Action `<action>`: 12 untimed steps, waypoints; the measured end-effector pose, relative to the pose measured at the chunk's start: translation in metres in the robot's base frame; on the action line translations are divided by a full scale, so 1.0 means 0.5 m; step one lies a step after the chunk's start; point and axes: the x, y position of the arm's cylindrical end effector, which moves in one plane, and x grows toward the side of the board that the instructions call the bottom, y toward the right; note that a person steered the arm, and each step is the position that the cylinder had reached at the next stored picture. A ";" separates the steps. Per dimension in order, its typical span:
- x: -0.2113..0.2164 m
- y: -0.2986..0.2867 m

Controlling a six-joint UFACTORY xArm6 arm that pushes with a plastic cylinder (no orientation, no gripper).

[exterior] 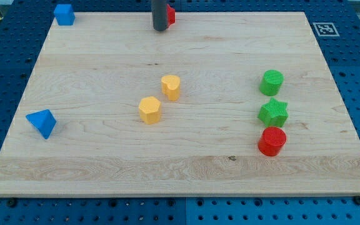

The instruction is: Push the yellow heart to the right side of the yellow hexagon

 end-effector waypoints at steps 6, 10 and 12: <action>0.003 0.005; 0.201 0.028; 0.281 0.028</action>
